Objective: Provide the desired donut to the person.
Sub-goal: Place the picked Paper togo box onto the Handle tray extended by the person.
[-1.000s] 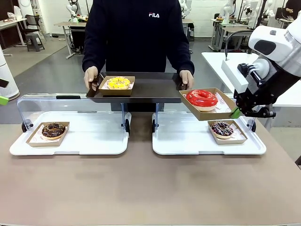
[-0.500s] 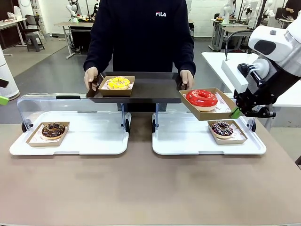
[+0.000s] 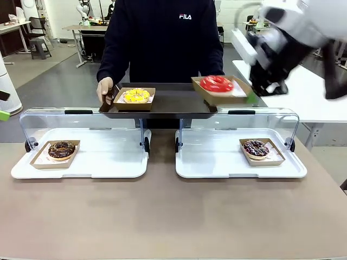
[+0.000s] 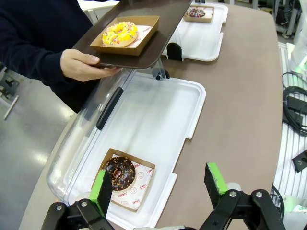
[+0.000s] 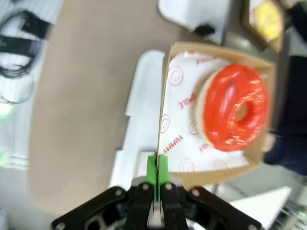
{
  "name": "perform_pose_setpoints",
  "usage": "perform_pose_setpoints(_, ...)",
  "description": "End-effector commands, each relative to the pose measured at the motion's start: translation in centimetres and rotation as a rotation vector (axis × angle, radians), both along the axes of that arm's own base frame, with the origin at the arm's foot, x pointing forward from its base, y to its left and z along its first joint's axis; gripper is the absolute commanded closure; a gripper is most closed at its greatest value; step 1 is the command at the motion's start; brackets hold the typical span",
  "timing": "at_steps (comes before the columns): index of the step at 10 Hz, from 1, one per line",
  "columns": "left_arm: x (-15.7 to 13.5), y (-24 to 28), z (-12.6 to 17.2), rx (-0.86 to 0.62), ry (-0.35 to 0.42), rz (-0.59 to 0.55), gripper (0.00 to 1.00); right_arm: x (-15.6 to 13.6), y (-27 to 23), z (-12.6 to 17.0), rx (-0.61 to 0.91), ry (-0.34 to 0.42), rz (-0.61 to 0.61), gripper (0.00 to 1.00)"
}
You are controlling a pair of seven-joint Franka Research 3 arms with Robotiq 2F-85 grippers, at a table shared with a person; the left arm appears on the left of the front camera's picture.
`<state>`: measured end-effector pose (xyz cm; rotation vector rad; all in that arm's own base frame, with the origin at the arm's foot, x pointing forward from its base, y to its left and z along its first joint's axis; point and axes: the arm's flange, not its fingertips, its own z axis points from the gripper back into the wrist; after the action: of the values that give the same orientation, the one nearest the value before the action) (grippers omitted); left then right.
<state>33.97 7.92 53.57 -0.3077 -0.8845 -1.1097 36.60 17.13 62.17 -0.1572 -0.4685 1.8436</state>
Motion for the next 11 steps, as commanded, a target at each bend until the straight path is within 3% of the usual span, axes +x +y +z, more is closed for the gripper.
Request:
perform_pose_setpoints(1,-0.1,0.1,0.1,-0.008,0.002,0.004,0.00,6.7,4.5,2.3,-0.028,0.023,-0.052,0.98)
perform_pose_setpoints(3,-0.1,0.1,0.1,-0.008,0.002,0.004,0.00,12.7,7.9,1.0,-0.047,0.008,-0.144,0.98)
perform_pose_setpoints(5,-0.1,0.1,0.1,-0.008,0.002,0.004,0.00,16.5,10.4,-1.4,-0.048,0.003,-0.168,0.98)
perform_pose_setpoints(7,-0.1,0.1,0.1,-0.008,0.002,0.004,0.00,18.2,11.4,-4.2,-0.080,-0.057,-0.194,0.98)
perform_pose_setpoints(9,-0.1,0.1,0.1,-0.008,0.002,0.004,0.00,18.7,12.4,-7.4,-0.070,-0.010,-0.126,0.98)
perform_pose_setpoints(11,-0.1,0.1,0.1,-0.008,0.002,0.004,0.00,19.1,12.2,-9.0,-0.077,-0.024,-0.158,0.98)
